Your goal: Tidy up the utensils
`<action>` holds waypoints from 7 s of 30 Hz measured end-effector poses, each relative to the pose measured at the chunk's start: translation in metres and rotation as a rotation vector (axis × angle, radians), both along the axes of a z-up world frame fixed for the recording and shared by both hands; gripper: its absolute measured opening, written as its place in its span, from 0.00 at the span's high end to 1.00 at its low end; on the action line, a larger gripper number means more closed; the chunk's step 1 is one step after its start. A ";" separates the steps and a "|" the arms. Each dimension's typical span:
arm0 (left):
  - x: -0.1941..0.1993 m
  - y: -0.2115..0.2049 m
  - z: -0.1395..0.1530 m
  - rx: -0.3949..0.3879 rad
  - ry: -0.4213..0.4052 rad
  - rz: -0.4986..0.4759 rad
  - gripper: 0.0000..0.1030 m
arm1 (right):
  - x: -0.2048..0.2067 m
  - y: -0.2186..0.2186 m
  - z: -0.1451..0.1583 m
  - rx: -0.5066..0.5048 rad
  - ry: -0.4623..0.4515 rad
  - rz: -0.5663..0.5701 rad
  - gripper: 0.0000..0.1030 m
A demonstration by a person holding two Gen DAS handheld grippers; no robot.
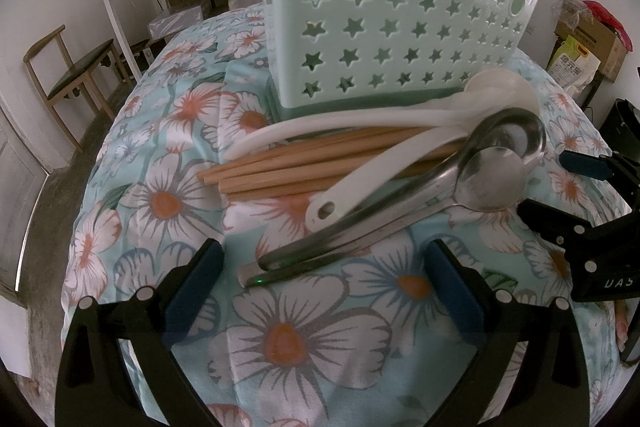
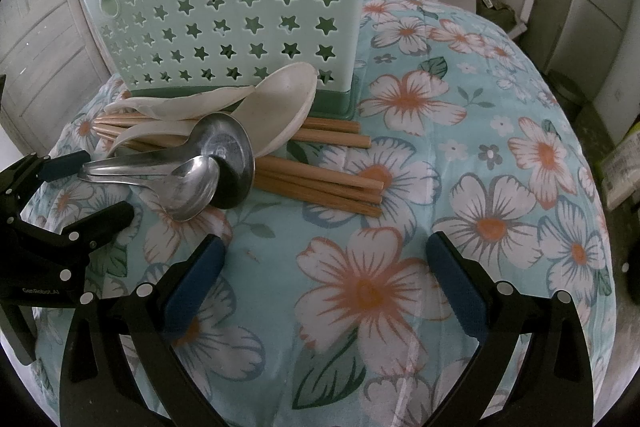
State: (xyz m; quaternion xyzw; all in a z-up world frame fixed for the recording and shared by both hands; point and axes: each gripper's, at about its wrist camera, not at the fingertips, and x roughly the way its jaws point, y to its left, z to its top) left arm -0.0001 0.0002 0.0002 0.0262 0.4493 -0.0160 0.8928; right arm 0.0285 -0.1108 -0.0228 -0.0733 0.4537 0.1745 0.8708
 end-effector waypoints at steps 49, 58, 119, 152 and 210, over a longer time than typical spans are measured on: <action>0.000 0.000 0.000 0.000 0.000 0.000 0.04 | 0.000 0.000 0.000 0.000 0.000 0.000 0.06; 0.000 0.000 0.000 0.000 0.000 0.000 0.04 | 0.000 0.000 0.000 0.000 0.000 0.000 0.06; 0.000 0.000 0.000 -0.002 0.001 0.000 0.04 | -0.001 -0.001 0.000 -0.005 0.000 0.003 0.06; 0.001 0.001 0.000 -0.013 0.000 -0.011 0.04 | -0.001 -0.014 0.005 0.108 0.012 0.013 0.06; 0.005 -0.061 0.052 0.110 -0.236 -0.510 0.91 | 0.019 -0.146 0.089 0.458 -0.066 -0.322 0.96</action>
